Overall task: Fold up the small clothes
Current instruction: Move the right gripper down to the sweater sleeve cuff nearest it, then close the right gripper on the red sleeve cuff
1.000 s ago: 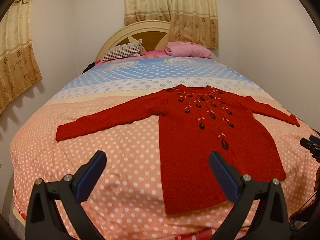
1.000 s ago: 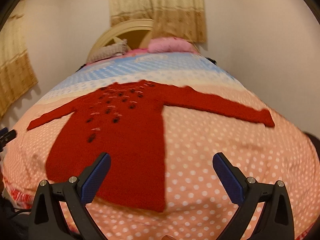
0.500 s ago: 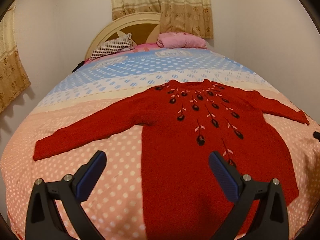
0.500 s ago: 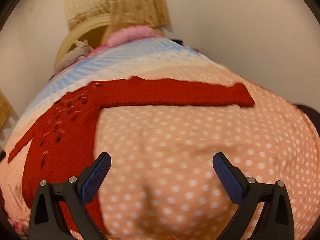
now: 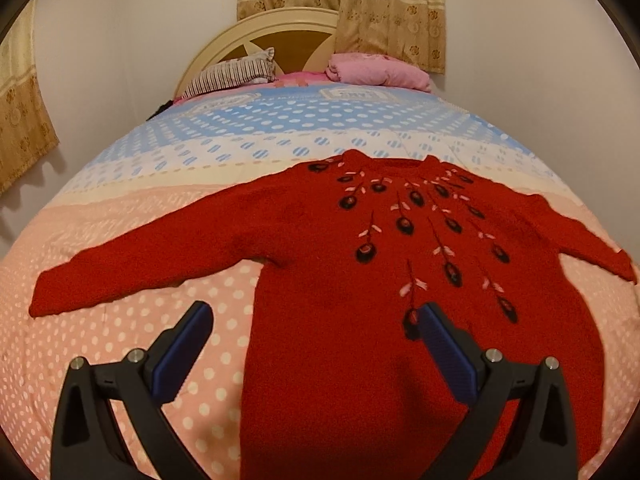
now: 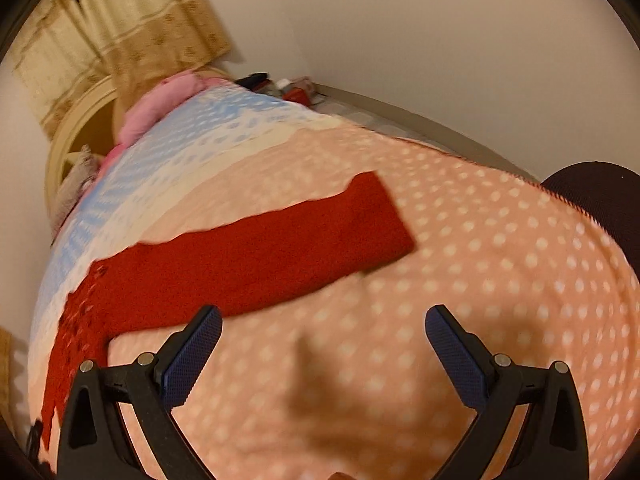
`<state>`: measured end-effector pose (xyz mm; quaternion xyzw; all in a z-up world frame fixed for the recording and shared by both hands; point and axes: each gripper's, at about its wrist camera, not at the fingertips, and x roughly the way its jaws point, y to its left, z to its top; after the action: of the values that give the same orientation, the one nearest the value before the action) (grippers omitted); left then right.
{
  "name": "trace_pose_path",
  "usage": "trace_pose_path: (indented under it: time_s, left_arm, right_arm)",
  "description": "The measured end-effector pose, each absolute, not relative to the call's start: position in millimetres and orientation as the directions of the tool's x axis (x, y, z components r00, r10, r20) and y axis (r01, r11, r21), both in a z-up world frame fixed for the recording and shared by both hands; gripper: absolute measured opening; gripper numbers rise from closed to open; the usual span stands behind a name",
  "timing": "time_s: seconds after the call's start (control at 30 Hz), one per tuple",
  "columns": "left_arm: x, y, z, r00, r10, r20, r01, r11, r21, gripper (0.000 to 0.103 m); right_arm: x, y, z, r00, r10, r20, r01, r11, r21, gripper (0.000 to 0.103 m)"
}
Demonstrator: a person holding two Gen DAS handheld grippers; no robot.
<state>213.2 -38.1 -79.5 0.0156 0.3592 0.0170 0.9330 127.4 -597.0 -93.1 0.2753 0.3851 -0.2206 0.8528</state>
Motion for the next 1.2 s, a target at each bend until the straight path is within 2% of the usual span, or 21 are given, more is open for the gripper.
trace_pose_path:
  time_s: [0.07,0.17,0.53,0.73,0.83,0.93,0.97,1.0,1.1,1.2]
  left_arm:
    - [219.1,-37.7,-83.6,0.745,0.069,-0.663,-0.034,0.997,0.066,0.103]
    - [226.7,-34.0,-87.4,0.745,0.093,-0.660,-0.054,0.995,0.079,0.103]
    - [239.6,-19.0,-103.9,0.715,0.120,-0.689,-0.106,0.992,0.063,0.103]
    - [238.4,-16.0,-106.6,0.708,0.124,-0.695,-0.126,0.991,0.048,0.103]
    - [238.0,-13.4,-107.8,0.708,0.132,-0.693,-0.137,0.989,0.049,0.103]
    - [239.9,-9.9,-110.4,0.704,0.139,-0.696,-0.145,0.988,0.051,0.103]
    - [240.7,-7.6,-111.4,0.704,0.146,-0.695,-0.152,0.987,0.054,0.103]
    - [241.2,-6.0,-111.9,0.703,0.149,-0.695,-0.156,0.986,0.054,0.103]
    - [242.3,0.4,-113.1,0.697,0.149,-0.701,-0.168,0.985,0.042,0.103]
    - [239.6,4.5,-111.8,0.699,0.143,-0.701,-0.174,0.984,0.027,0.103]
  right_arm:
    - [134.8,-613.9,-100.3,0.597,-0.142,-0.790,0.606,0.725,0.328,0.099]
    - [143.5,-631.5,-107.2,0.583,-0.137,-0.801,0.628,0.701,0.337,0.089]
    - [169.9,-670.0,-132.5,0.532,-0.122,-0.838,0.678,0.654,0.335,0.086]
    - [185.4,-674.4,-138.9,0.535,-0.091,-0.840,0.651,0.678,0.341,0.083]
    - [190.5,-672.2,-139.3,0.533,-0.086,-0.842,0.639,0.693,0.334,0.070]
    - [192.4,-665.8,-135.4,0.534,-0.085,-0.841,0.612,0.725,0.316,0.049]
    - [191.4,-663.7,-133.4,0.543,-0.076,-0.836,0.599,0.733,0.323,0.035]
    - [189.8,-661.1,-131.2,0.555,-0.067,-0.829,0.587,0.738,0.334,0.028]
    - [185.9,-655.6,-122.7,0.578,-0.072,-0.813,0.570,0.749,0.339,0.022]
    - [182.8,-650.9,-109.1,0.606,-0.078,-0.792,0.555,0.754,0.351,0.020]
